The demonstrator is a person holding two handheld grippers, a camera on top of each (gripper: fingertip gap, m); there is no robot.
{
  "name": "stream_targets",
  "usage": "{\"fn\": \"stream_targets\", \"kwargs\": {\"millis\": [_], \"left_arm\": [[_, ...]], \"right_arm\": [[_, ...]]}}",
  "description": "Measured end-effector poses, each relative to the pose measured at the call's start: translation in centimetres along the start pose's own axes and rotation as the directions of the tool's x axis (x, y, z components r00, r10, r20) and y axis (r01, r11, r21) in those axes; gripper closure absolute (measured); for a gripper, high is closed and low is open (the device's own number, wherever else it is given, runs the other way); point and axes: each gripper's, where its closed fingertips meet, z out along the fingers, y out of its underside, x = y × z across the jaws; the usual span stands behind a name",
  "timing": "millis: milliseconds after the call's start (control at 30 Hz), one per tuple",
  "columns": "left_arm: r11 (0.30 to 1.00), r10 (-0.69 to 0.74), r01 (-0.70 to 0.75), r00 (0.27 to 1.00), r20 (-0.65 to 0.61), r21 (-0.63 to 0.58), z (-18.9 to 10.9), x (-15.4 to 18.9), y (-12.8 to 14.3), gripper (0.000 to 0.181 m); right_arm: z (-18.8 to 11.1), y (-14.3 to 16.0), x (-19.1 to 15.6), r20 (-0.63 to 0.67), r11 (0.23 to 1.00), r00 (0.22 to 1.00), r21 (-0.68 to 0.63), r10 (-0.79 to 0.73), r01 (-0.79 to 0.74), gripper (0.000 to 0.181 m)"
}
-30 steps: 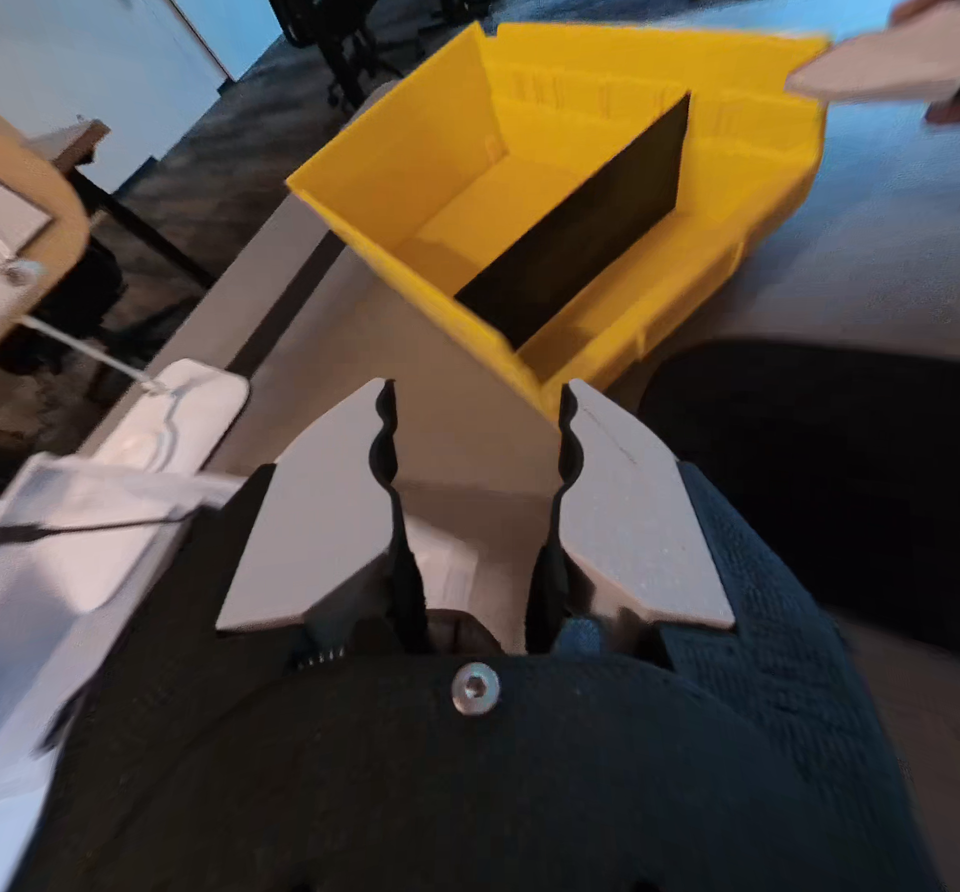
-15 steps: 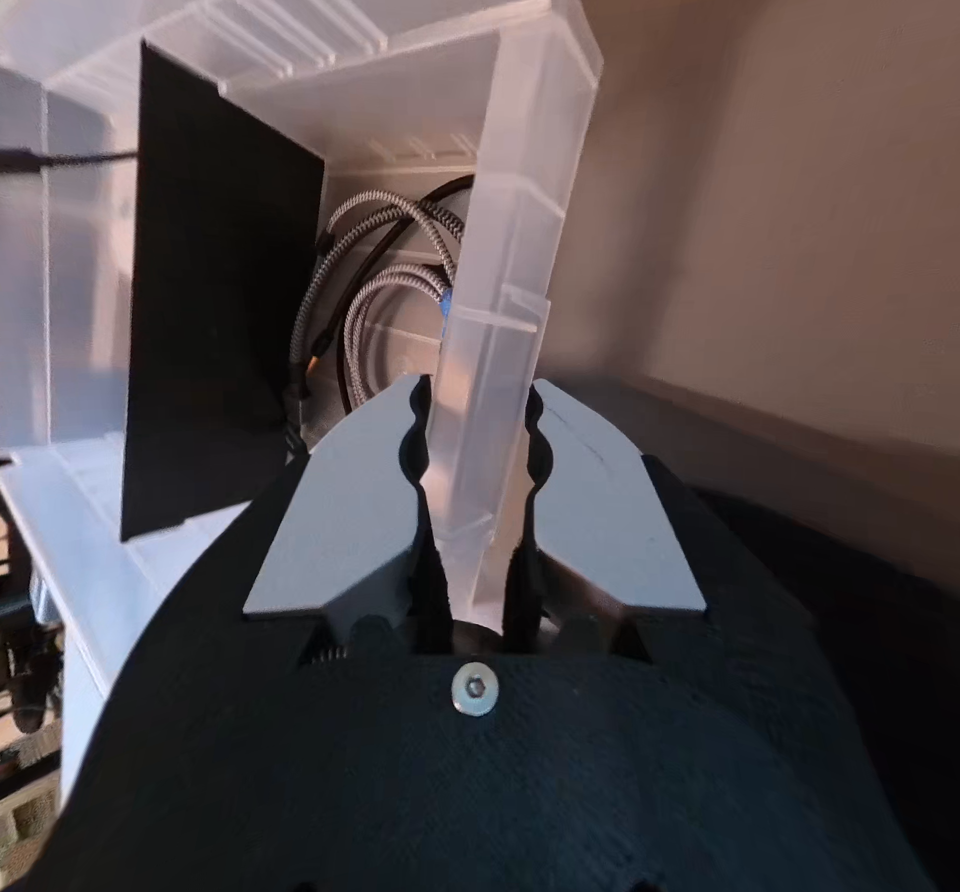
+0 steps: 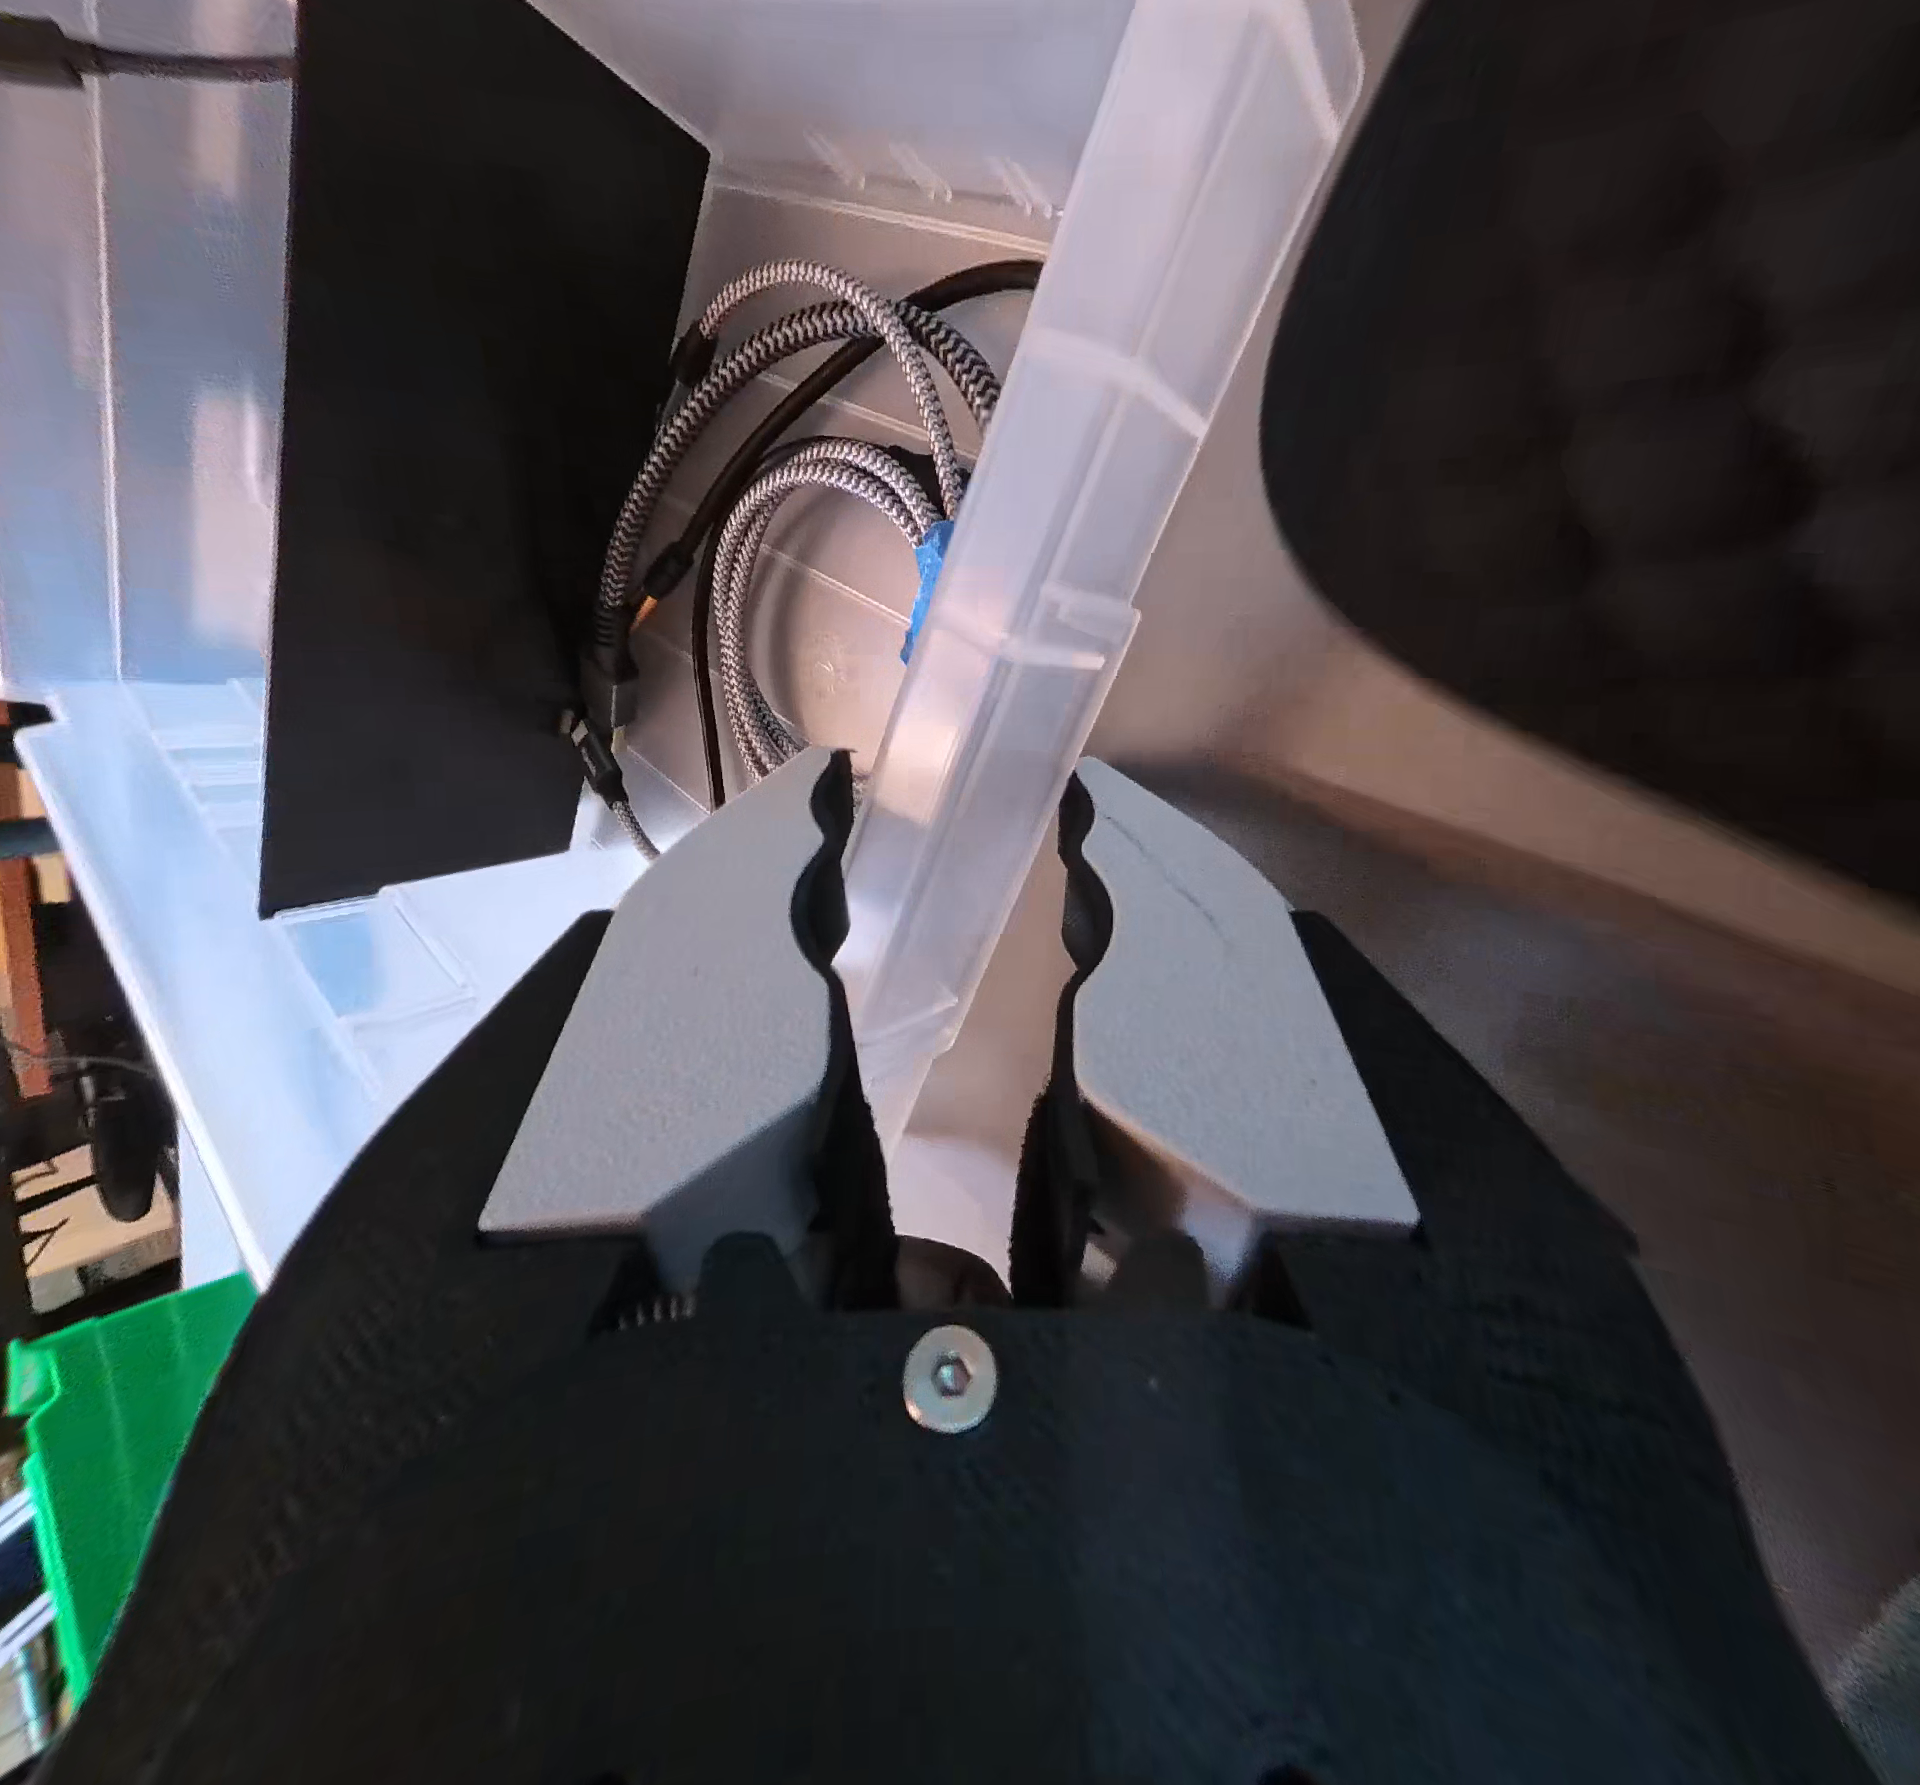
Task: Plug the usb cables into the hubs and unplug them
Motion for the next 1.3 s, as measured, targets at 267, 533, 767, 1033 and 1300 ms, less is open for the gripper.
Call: {"fn": "stream_targets", "kwargs": {"millis": [267, 533, 767, 1033, 1300], "left_arm": [[0.982, 0.145, -0.137, 0.988, 0.057, -0.132, -4.2, 0.4, 8.2, 0.147], [0.980, 0.126, -0.123, 0.992, 0.007, -0.157, -7.9, 3.6, 10.9, 0.147], [0.988, -0.146, 0.150, 0.981, -0.129, 0.021, -11.1, 5.7, 8.4, 0.133], [0.914, -0.118, 0.126, 0.992, -0.045, 0.386, -16.5, -3.1, 1.8, 0.123], [0.989, 0.138, -0.145, 0.967, -0.214, -0.017, -7.0, -11.3, 5.7, 0.129]], "right_arm": [[-0.2, 5.4, 0.9, -0.018, 0.995, 1.000, -0.092, 0.024, -0.026, 0.143], [-1.0, 8.2, 1.0, -0.024, 0.988, 0.996, -0.130, 0.082, -0.085, 0.141], [-3.1, 5.9, 1.6, 0.129, 0.891, 0.897, 0.122, 0.422, -0.437, 0.122], [-10.6, -0.7, 7.0, 0.313, 0.514, 0.769, 0.597, 0.558, -0.616, 0.115], [-12.0, -3.8, 6.2, 0.314, 0.581, 0.847, 0.622, 0.428, -0.525, 0.110]]}}
